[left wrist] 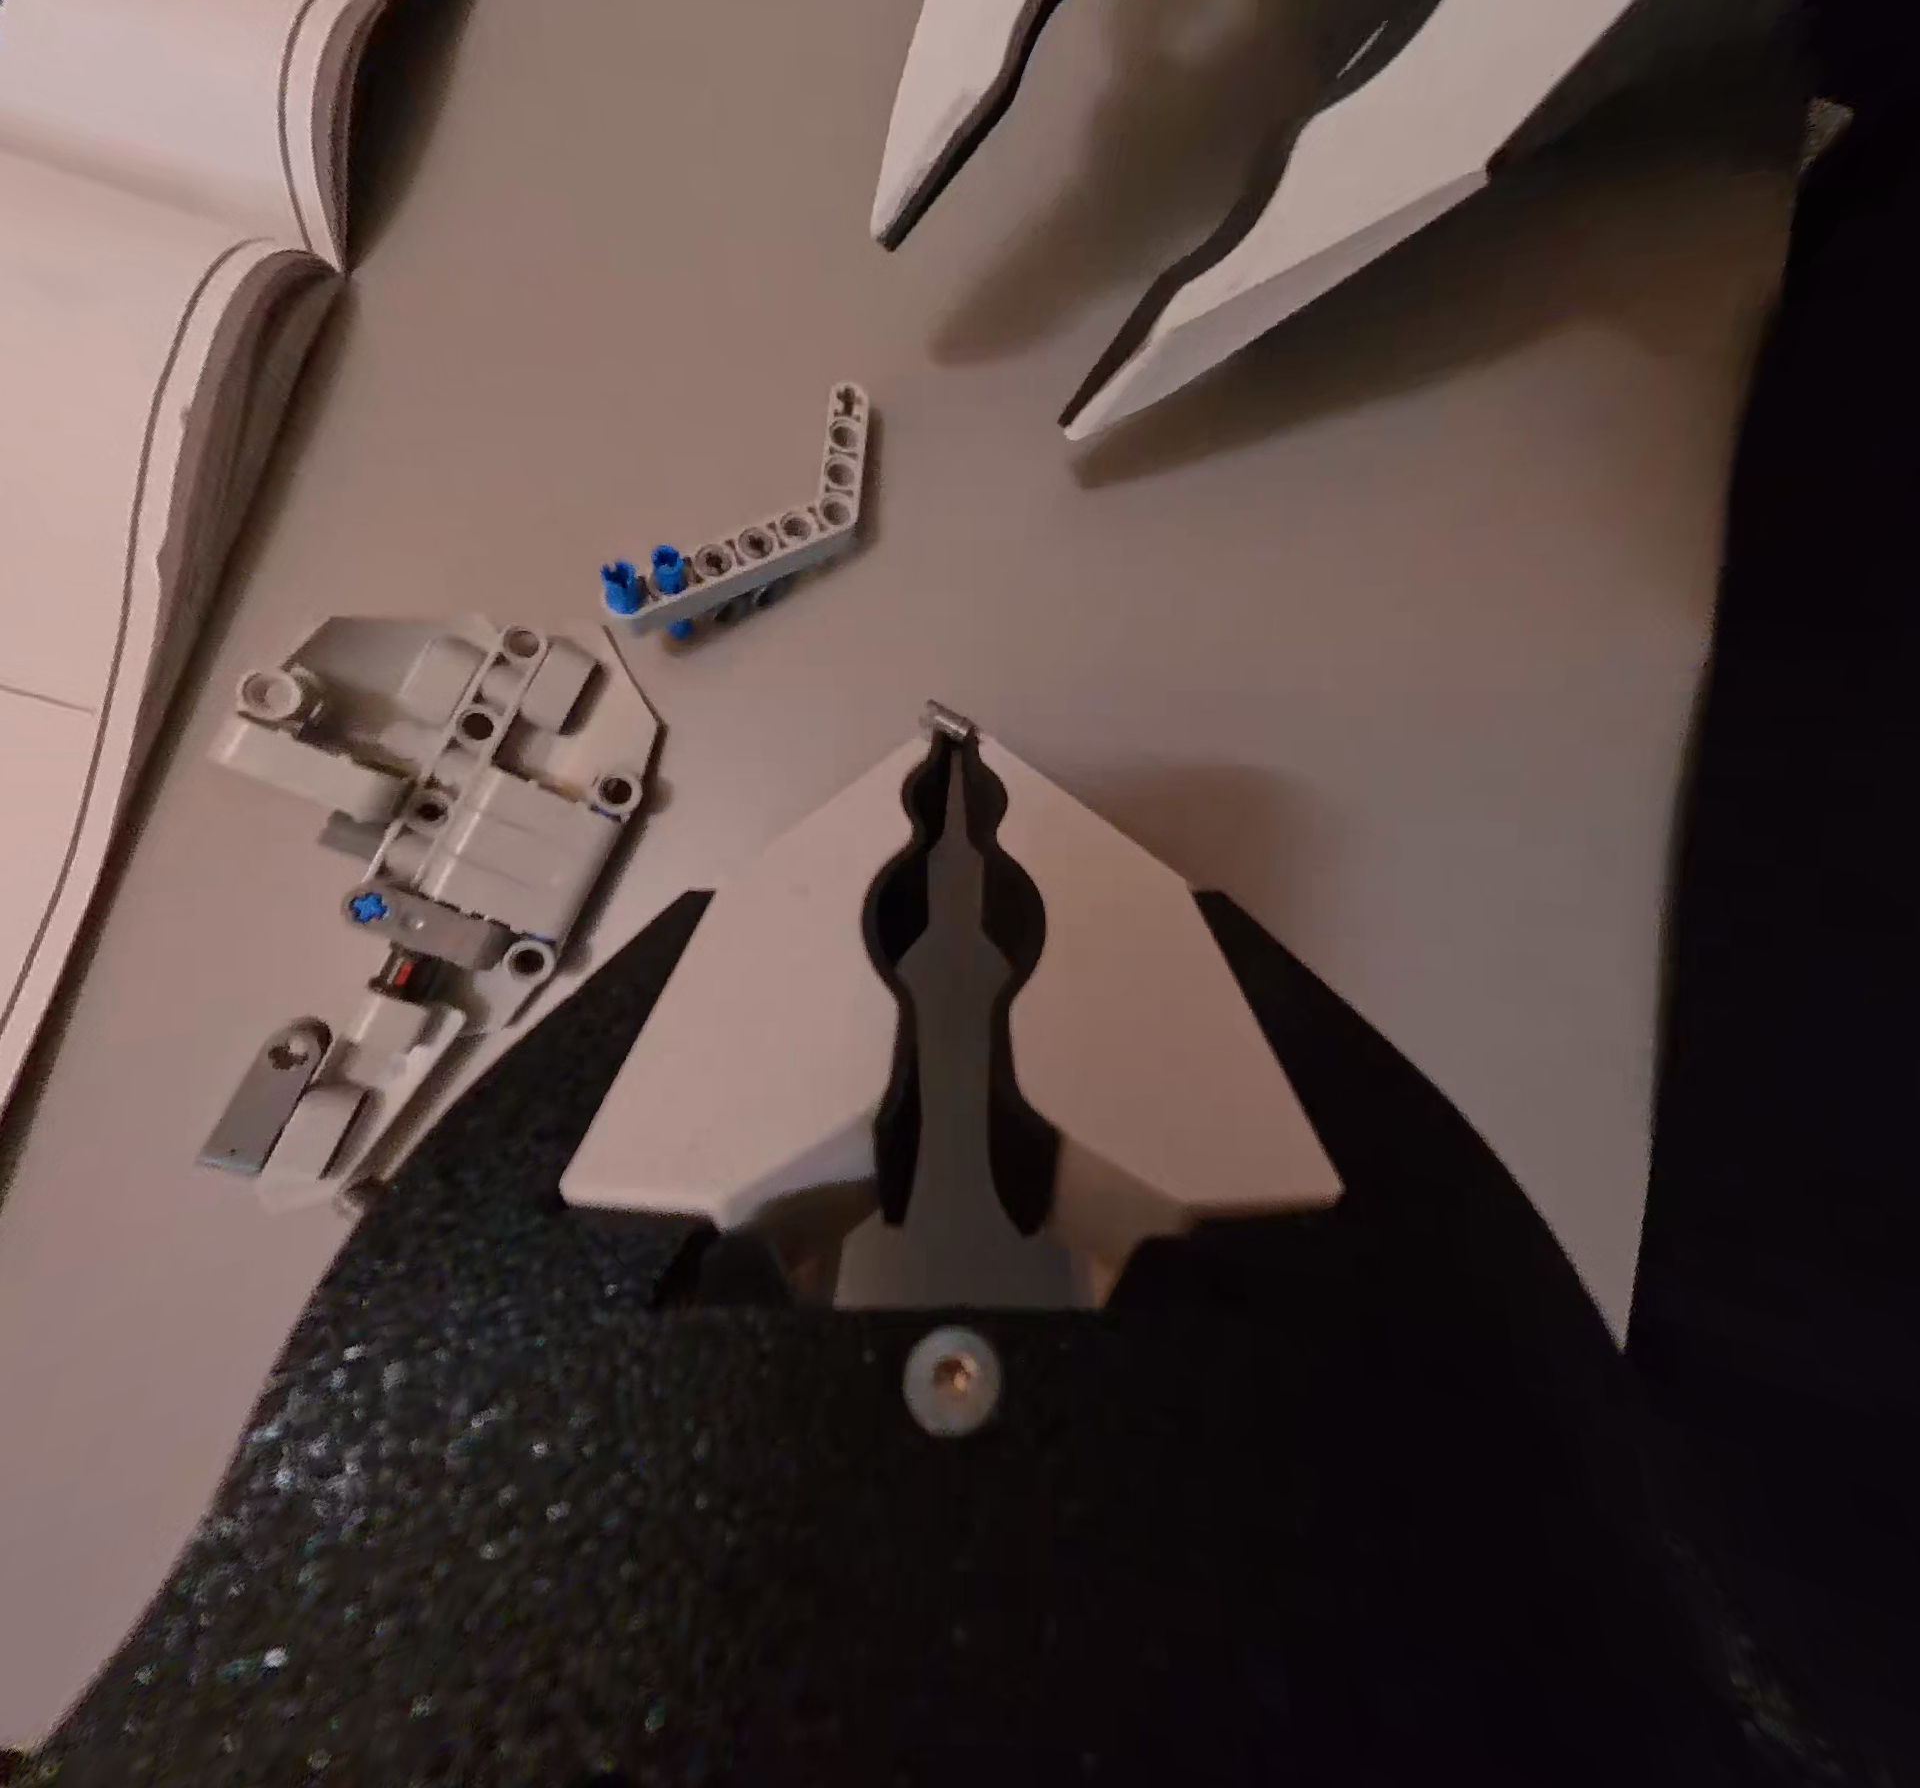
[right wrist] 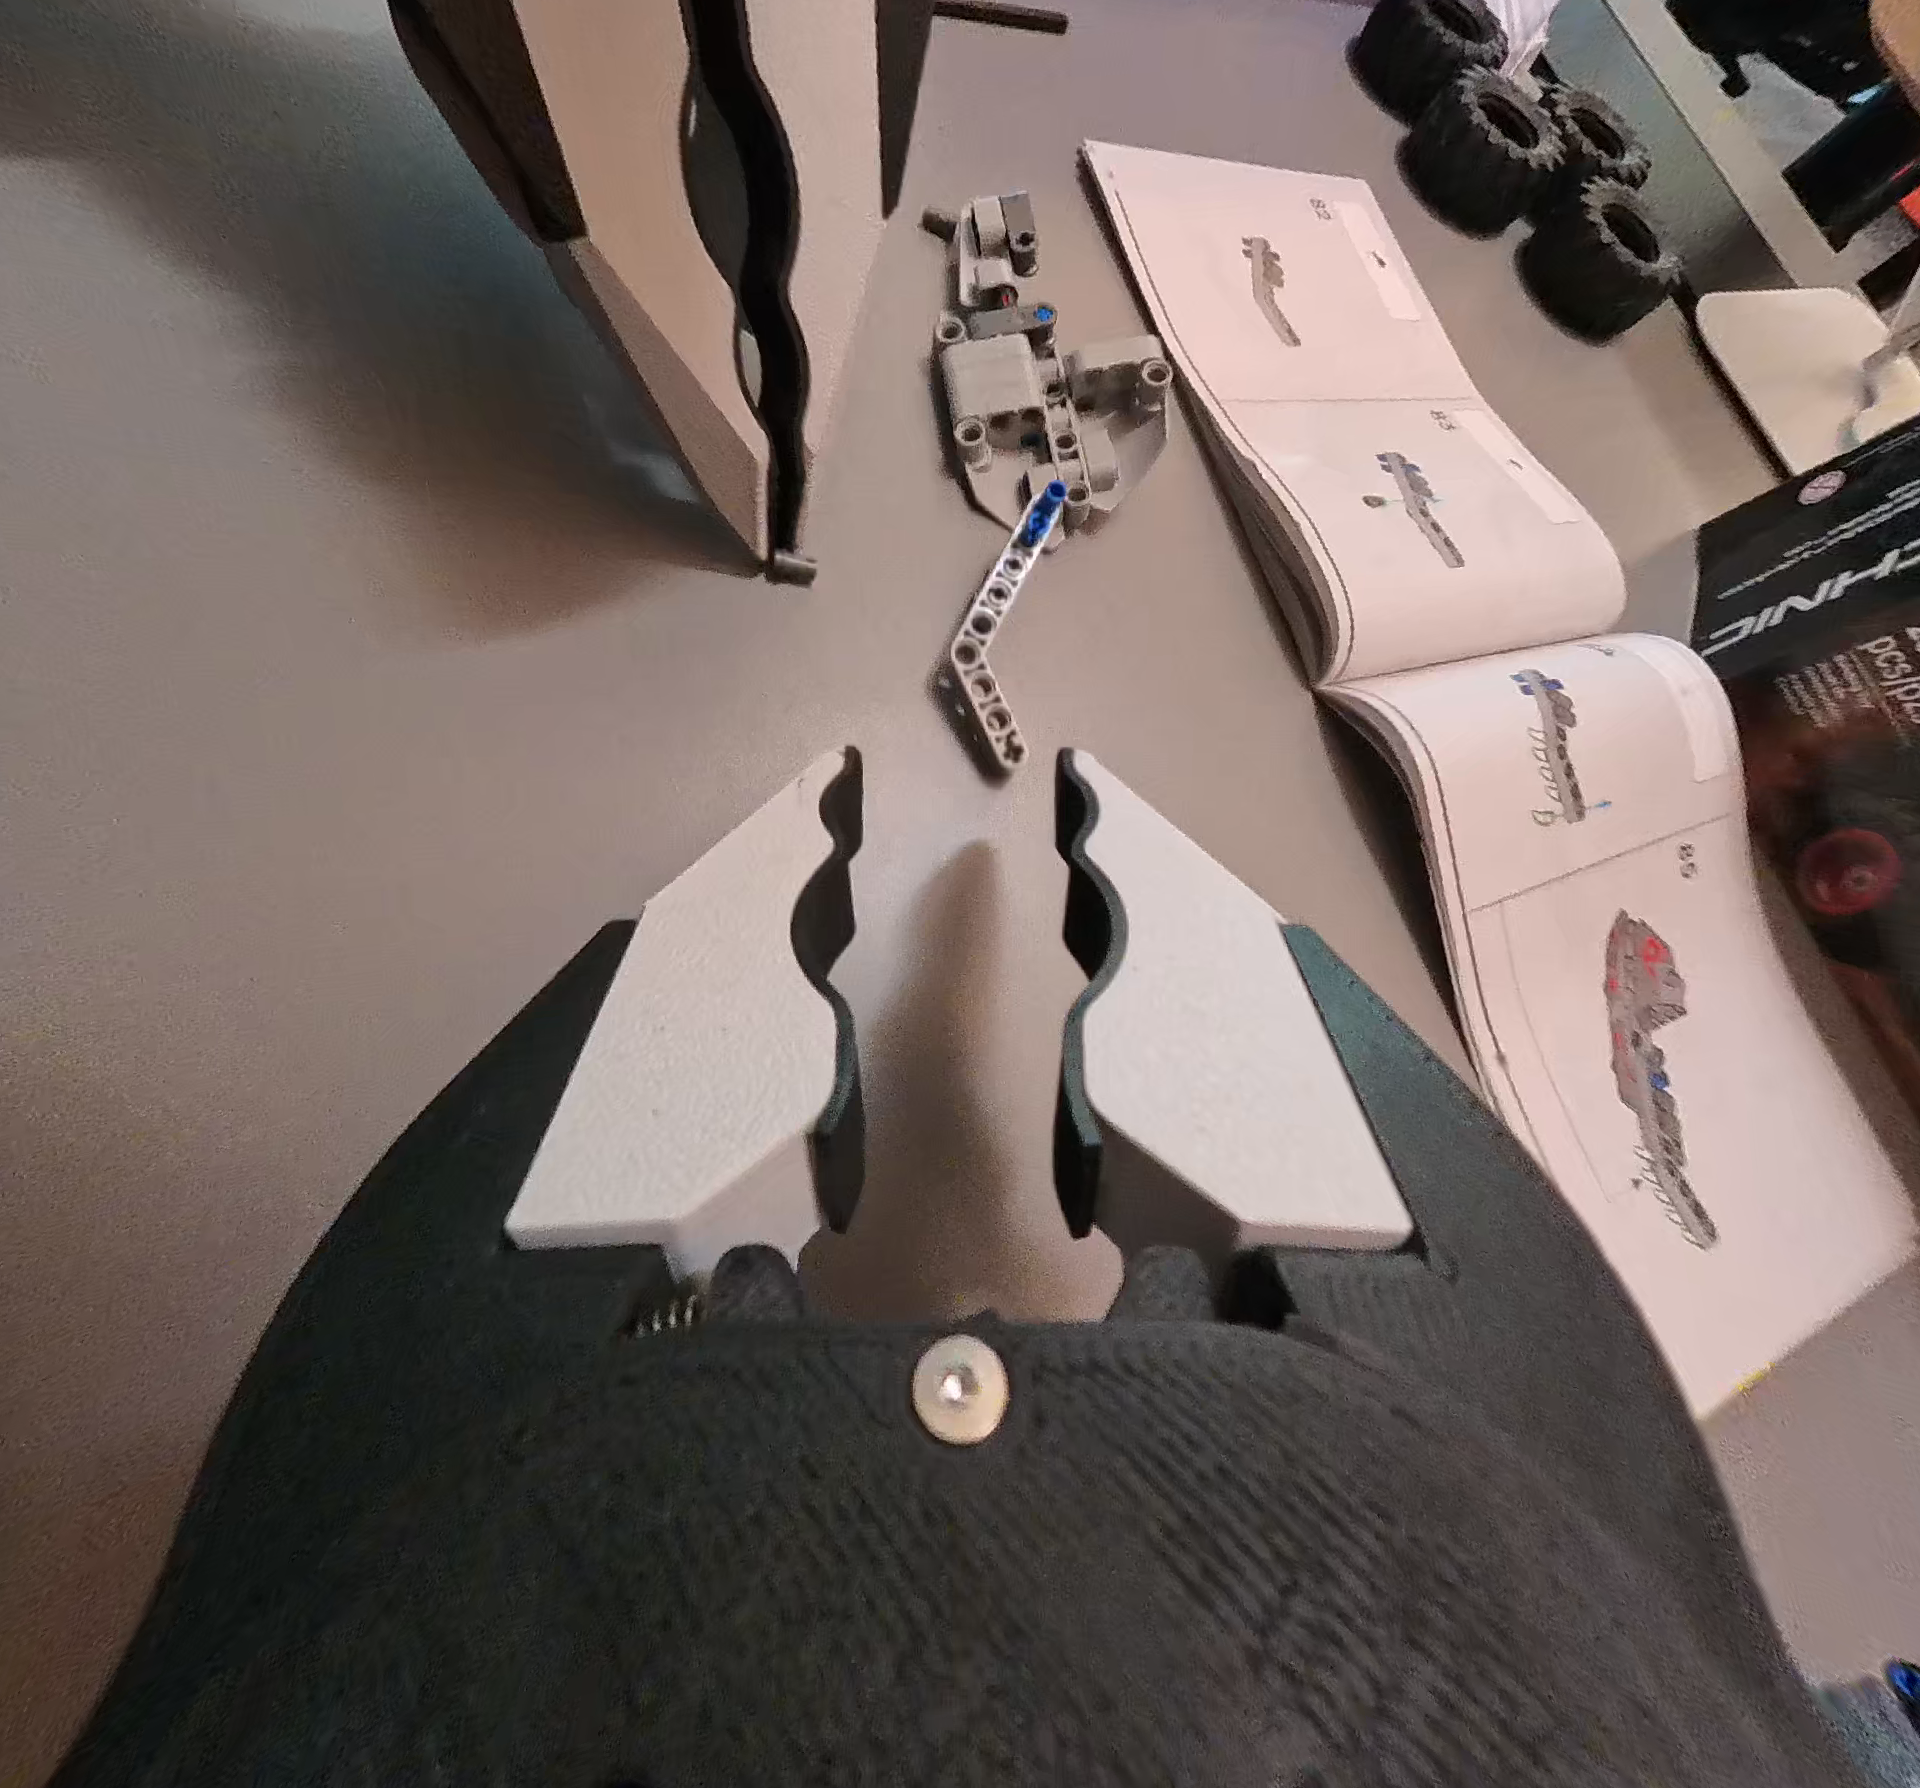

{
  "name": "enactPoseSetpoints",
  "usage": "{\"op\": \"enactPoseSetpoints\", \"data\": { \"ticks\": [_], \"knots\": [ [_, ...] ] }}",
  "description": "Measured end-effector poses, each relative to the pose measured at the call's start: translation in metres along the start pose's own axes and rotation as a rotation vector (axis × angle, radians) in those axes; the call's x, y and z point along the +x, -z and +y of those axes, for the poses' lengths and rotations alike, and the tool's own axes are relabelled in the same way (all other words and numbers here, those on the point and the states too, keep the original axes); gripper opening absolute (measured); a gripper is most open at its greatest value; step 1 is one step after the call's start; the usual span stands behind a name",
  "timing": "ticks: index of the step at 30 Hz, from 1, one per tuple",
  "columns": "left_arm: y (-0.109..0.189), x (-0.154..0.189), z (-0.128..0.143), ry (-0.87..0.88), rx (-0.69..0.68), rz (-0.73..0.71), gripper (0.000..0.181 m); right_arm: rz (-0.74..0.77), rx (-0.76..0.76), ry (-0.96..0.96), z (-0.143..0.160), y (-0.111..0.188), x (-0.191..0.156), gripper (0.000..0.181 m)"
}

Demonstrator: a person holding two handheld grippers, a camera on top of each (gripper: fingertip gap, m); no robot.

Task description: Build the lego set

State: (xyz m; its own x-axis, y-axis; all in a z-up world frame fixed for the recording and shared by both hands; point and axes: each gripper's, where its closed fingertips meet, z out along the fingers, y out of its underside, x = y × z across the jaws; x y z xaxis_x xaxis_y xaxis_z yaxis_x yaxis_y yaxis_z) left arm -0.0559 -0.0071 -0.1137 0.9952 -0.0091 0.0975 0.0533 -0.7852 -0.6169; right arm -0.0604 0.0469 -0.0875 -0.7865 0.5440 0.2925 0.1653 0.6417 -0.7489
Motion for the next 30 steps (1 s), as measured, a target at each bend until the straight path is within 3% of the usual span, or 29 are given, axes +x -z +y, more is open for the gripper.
{"op": "enactPoseSetpoints", "data": {
  "ticks": [1,6,14,18,21,25,30],
  "knots": [
    [-0.001,0.0,-0.001,-0.006,-0.01,-0.01,0.0,0.008,0.007,0.018,0.0,0.003,0.0,0.036],
    [-0.004,0.005,-0.004,-0.01,-0.037,-0.023,0.005,-0.033,0.125,0.092,-0.019,0.004,-0.022,0.027],
    [0.002,-0.003,-0.002,-0.066,-0.085,-0.165,0.011,-0.066,0.055,0.208,-0.015,-0.015,-0.035,0.022],
    [-0.003,0.002,-0.003,-0.016,-0.077,-0.158,0.015,-0.056,0.039,0.222,-0.013,-0.019,-0.035,0.023],
    [-0.005,0.001,-0.006,0.001,-0.051,-0.165,0.002,-0.051,0.029,0.224,-0.011,-0.021,-0.036,0.023],
    [-0.005,0.0,-0.009,0.082,-0.002,-0.14,0.001,0.007,0.046,0.239,-0.015,-0.019,-0.029,0.022],
    [0.007,0.003,-0.029,0.32,0.187,0.021,0.001,0.146,0.138,0.288,-0.032,-0.012,-0.019,0.025]
  ]
}}
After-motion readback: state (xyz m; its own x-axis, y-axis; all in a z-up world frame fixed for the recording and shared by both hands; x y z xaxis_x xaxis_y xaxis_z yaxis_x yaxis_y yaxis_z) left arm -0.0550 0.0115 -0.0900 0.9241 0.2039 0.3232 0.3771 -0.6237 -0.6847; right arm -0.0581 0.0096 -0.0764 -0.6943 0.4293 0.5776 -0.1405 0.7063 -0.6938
